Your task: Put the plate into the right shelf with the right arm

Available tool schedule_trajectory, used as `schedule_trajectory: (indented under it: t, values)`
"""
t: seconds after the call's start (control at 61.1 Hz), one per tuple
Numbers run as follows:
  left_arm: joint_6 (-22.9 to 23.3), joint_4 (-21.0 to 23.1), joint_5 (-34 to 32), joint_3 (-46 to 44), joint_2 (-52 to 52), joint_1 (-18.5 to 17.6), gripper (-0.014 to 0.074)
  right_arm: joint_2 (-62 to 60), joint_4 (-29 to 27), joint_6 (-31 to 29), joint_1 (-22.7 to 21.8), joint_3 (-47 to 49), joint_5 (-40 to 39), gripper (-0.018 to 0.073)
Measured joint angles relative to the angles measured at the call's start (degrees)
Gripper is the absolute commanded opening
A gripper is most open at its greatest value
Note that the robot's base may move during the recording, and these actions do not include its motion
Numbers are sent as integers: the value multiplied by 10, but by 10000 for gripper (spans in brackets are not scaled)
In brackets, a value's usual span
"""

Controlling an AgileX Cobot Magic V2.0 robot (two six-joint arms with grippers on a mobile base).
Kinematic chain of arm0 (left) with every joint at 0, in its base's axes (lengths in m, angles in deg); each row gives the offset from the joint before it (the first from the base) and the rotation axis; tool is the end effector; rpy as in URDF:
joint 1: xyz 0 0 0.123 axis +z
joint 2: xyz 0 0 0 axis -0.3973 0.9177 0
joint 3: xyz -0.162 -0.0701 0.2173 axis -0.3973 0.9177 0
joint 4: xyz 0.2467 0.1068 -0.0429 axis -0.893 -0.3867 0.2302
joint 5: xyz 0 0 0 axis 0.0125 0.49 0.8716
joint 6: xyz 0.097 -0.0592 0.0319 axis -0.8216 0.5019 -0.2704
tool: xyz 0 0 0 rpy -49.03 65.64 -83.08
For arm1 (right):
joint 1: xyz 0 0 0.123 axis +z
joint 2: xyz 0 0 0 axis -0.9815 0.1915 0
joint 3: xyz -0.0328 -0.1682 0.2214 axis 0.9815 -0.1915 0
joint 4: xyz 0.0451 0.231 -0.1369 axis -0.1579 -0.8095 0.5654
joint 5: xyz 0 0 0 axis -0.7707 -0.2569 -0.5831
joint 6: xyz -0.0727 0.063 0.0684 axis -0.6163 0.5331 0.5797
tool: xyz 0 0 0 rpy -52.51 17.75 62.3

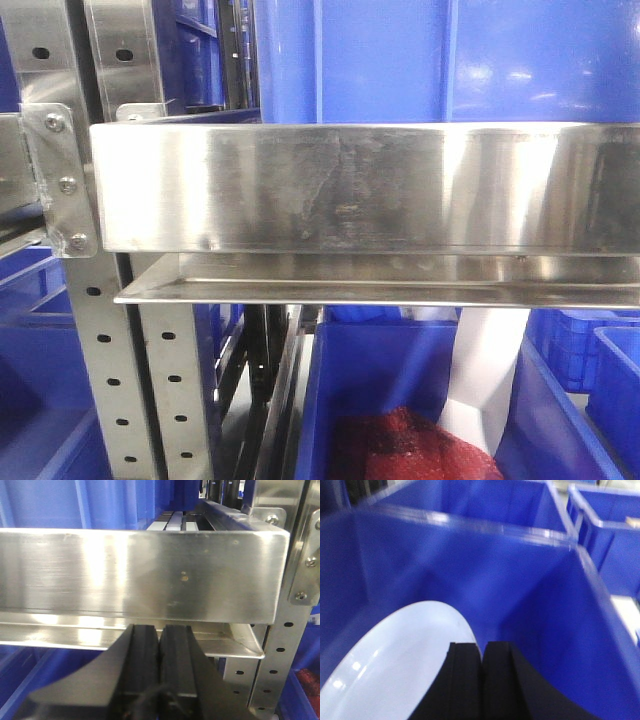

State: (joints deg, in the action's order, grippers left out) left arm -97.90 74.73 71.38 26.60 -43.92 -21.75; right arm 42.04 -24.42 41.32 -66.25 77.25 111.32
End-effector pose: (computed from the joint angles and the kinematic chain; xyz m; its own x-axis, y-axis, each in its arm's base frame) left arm 0.1090 -0.0007 0.1844 -0.0989 0.0526 -0.9937 0.0096 0.9986 0.0519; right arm 0.3960 0.0735 0.3866 -0.3276 -0.0782 -0.9416 -0.1003 0.9938 -0.0476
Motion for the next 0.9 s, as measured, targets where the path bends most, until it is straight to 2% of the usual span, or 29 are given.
schedule_trajectory:
  t: [0.147, 0.343, 0.507, 0.801, 0.867, 0.899]
  values:
    - [0, 0, 0, 0, 0, 0, -47, 0, 0, 0, 0, 0, 13, 595]
    - [0, 0, 0, 0, 0, 0, -47, -28, -1, 0, 0, 0, 30, 573]
    - [0, 0, 0, 0, 0, 0, -47, -78, -1, 0, 0, 0, 39, 468]
    - [0, 0, 0, 0, 0, 0, -47, -208, -2, 0, 1, -6, 100, 90]
    - [0, 0, 0, 0, 0, 0, -47, -244, -2, 0, 5, -23, 103, 24]
    - [0, 0, 0, 0, 0, 0, -47, -266, -3, 0, 6, -34, 103, 24]
